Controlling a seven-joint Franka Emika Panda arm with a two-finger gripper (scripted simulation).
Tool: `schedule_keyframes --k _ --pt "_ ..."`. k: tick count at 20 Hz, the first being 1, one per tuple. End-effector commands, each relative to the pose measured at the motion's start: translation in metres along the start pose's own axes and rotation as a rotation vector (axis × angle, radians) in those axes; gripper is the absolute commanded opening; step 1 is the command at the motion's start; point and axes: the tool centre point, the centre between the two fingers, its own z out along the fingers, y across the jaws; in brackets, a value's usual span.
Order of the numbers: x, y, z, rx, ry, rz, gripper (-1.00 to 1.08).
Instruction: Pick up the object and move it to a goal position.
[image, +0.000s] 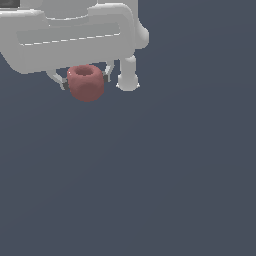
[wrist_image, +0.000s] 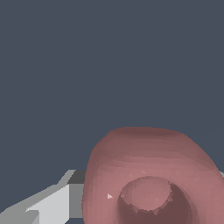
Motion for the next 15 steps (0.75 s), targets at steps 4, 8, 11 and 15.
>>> schedule_keyframes --k 4,8,11,15 --pt "0.003 0.001 -0.015 0.0 -0.001 0.0 -1.0" --pt "0.005 0.002 -0.021 0.0 -0.001 0.0 -1.0" --pt "0.006 0.002 -0.023 0.0 -0.001 0.0 -1.0" --pt "0.006 0.003 -0.024 0.0 -0.001 0.0 -1.0"
